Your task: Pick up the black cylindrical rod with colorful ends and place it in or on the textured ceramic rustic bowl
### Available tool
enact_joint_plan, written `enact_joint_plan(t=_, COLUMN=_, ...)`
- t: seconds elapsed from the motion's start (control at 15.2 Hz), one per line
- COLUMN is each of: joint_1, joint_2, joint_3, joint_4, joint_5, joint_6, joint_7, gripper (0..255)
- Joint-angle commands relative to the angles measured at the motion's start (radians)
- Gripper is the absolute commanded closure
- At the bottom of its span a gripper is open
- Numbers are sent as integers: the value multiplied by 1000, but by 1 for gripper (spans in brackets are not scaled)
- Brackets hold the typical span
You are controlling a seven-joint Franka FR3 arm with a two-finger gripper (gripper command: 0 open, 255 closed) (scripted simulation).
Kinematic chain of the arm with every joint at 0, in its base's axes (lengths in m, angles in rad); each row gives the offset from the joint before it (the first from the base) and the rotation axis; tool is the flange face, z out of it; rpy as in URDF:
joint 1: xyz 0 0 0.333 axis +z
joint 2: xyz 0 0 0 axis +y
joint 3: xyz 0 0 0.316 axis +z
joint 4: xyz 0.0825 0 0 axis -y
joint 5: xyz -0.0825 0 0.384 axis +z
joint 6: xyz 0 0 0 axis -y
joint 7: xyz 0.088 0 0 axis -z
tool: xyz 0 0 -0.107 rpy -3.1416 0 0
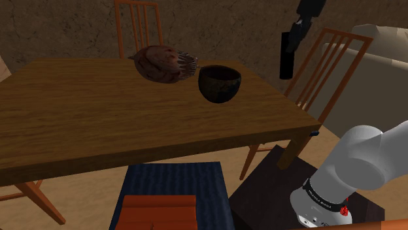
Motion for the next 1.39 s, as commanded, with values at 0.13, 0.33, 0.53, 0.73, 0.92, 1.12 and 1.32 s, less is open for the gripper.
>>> enact_joint_plan(t=0.13, joint_1=25, joint_2=59, joint_3=59, joint_4=46, joint_5=37, joint_6=4, joint_7=79, gripper=255)
enact_joint_plan(t=0.33, joint_1=46, joint_2=119, joint_3=101, joint_4=96, joint_5=61, joint_6=7, joint_7=138, gripper=255)
enact_joint_plan(t=0.53, joint_1=65, joint_2=185, joint_3=141, joint_4=157, joint_5=81, joint_6=8, joint_7=195, gripper=255)
enact_joint_plan(t=0.73, joint_1=85, joint_2=259, joint_3=179, joint_4=231, joint_5=96, joint_6=5, joint_7=252, gripper=255)
enact_joint_plan(t=0.92, joint_1=105, joint_2=341, joint_3=214, joint_4=319, joint_5=106, joint_6=-4, joint_7=307, gripper=255)
enact_joint_plan(t=1.12, joint_1=127, joint_2=432, joint_3=247, joint_4=423, joint_5=110, joint_6=-20, joint_7=361, gripper=255)
enact_joint_plan(t=1.32, joint_1=147, joint_2=518, joint_3=273, joint_4=528, joint_5=107, joint_6=-42, joint_7=406, gripper=255)
